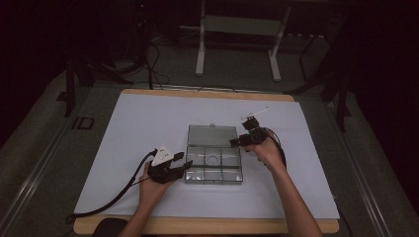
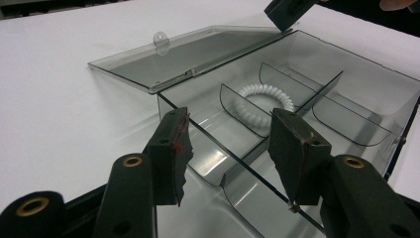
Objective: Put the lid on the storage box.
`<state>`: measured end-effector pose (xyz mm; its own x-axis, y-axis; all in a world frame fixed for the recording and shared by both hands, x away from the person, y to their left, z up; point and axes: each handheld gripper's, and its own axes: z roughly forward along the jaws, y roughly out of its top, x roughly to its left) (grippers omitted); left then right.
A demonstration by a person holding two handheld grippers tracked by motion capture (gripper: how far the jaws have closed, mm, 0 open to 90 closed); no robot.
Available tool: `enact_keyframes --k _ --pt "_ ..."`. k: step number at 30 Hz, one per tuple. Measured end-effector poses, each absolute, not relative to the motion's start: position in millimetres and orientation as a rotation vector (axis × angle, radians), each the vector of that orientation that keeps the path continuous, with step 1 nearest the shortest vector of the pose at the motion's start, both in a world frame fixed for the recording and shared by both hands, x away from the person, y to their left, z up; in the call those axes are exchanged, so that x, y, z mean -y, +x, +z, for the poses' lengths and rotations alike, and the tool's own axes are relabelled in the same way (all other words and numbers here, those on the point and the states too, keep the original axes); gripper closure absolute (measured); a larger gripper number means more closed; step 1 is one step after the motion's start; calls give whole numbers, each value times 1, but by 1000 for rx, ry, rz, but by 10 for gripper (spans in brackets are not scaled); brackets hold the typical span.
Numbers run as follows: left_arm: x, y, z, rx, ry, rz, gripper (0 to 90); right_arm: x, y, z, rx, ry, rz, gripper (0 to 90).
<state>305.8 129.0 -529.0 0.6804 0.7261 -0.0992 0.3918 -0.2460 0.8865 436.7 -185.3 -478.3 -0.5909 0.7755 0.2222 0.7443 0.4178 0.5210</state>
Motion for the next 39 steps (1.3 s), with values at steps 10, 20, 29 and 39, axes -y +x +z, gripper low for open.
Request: enact_keyframes --k 10,20,29,39 --pt "-127 306 -530 -877 1882 404 511 182 440 -482 -2596 1436 983 382" --pt "-125 307 -531 -875 1893 405 515 185 443 -488 -2590 1508 1018 355" --pt "-123 307 -532 -872 1904 406 523 188 445 -492 -2582 1556 1043 364" --pt "-122 307 -532 -877 1917 420 557 192 451 -497 -2585 1657 1048 380"
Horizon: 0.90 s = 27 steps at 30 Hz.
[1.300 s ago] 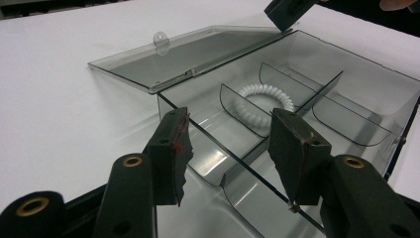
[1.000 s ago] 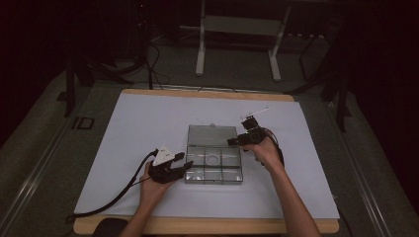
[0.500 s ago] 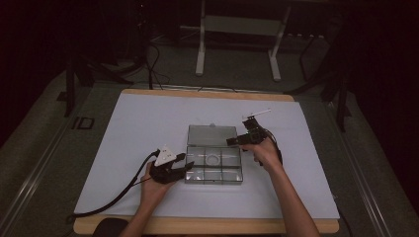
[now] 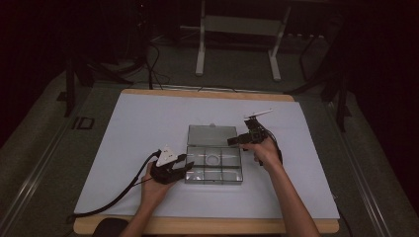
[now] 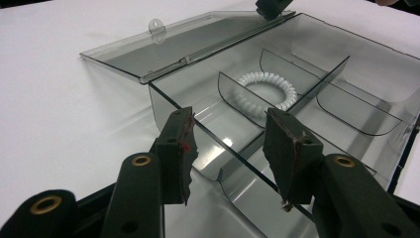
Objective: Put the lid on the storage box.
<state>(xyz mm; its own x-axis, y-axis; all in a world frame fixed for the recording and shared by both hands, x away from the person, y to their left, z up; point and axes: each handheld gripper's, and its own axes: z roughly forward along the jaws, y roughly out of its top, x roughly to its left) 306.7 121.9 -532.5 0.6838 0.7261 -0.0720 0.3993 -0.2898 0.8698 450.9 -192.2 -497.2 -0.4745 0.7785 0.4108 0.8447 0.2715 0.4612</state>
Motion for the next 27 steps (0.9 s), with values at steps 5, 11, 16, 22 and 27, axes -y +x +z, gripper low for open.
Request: enact_keyframes --k 5,11,16,22,27 --pt "-121 306 -533 -883 1917 429 568 195 455 -501 2380 -1555 -971 397" --pt "-121 305 -533 -892 1915 432 580 196 456 -502 2359 -1554 -969 400" --pt "-120 304 -533 -897 1913 434 585 197 459 -504 2325 -1552 -976 404" --pt "-120 304 -533 -896 1915 442 589 197 461 -506 2299 -1549 -981 413" --pt "-120 303 -533 -898 1919 443 592 197 461 -506 2304 -1550 -982 417"
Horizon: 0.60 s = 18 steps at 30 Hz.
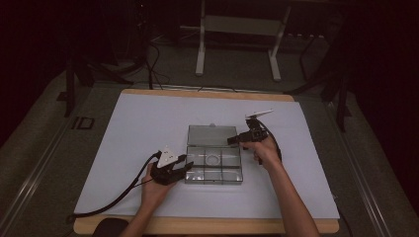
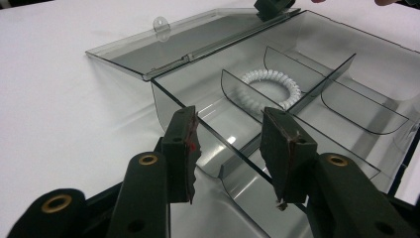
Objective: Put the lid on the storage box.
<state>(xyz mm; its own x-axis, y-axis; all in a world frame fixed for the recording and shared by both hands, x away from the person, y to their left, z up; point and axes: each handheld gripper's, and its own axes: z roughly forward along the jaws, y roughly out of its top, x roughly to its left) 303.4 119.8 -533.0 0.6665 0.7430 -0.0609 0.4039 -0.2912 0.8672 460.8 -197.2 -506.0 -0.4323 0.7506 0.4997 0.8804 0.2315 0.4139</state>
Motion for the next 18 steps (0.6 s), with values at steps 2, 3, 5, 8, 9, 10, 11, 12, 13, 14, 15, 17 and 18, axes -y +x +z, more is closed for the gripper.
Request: enact_keyframes --k 2,3,5,8,9,10,11,12,13,14,15,17,18 --pt "-120 303 -533 -896 1920 444 593 197 461 -506 2298 -1550 -987 426" --pt "-120 304 -533 -894 1921 444 593 198 461 -506 2294 -1550 -988 431" --pt "-120 304 -533 -891 1925 445 594 198 461 -506 2292 -1548 -994 440" --pt "-120 303 -533 -894 1922 446 595 198 461 -505 2304 -1543 -1001 455" --pt "-120 303 -533 -893 1923 446 595 198 461 -504 2309 -1544 -1002 463" --pt "-120 303 -533 -893 1924 446 595 198 461 -503 2308 -1548 -1005 472" --pt "-120 303 -533 -889 1929 449 595 198 460 -503 2313 -1548 -1008 481" --pt "-120 304 -533 -887 1931 451 595 198 460 -502 2318 -1544 -1015 490" --pt "-120 303 -532 -887 1931 451 595 199 460 -502 2321 -1544 -1018 498" --pt "-120 304 -532 -888 1931 451 595 199 460 -501 2328 -1540 -1019 508" --pt "-120 303 -532 -887 1934 452 595 199 460 -500 2329 -1542 -1026 517" --pt "-120 303 -533 -888 1930 451 595 200 460 -499 2330 -1542 -1040 522" --pt "-120 303 -532 -887 1933 451 595 200 459 -498 2334 -1540 -1045 522"
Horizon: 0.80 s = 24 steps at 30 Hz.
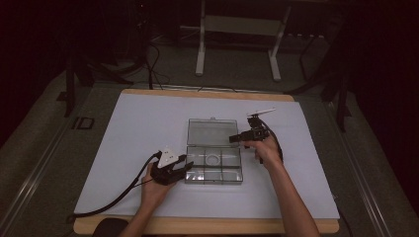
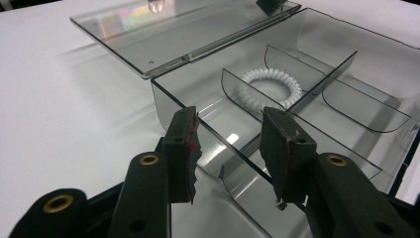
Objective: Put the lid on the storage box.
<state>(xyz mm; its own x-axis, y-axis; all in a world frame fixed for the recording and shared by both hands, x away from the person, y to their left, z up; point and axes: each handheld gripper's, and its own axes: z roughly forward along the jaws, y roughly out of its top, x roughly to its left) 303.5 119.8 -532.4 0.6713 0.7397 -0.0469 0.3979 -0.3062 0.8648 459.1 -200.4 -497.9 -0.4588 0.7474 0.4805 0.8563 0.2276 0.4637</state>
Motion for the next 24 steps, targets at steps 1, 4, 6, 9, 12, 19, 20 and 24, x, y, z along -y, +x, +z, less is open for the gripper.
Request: enact_keyframes --k 1,4,6,9,12,19,20,24 --pt "-120 303 -532 -888 1932 451 595 200 459 -497 2337 -1539 -1055 526" --pt "-120 303 -532 -887 1935 453 595 202 457 -493 2349 -1534 -1086 550" --pt "-119 303 -532 -889 1931 453 595 203 456 -489 2349 -1529 -1111 568" --pt "-119 303 -532 -889 1931 455 595 205 454 -484 2369 -1512 -1139 594" --pt "-119 303 -533 -891 1930 457 596 206 451 -479 2394 -1494 -1157 615" --pt "-119 303 -533 -896 1928 460 598 206 442 -470 2480 -1434 -1188 643" --pt "-119 303 -533 -897 1926 460 599 207 441 -469 2491 -1424 -1194 648" --pt "-118 302 -533 -901 1925 463 601 207 433 -464 2552 -1391 -1213 681"
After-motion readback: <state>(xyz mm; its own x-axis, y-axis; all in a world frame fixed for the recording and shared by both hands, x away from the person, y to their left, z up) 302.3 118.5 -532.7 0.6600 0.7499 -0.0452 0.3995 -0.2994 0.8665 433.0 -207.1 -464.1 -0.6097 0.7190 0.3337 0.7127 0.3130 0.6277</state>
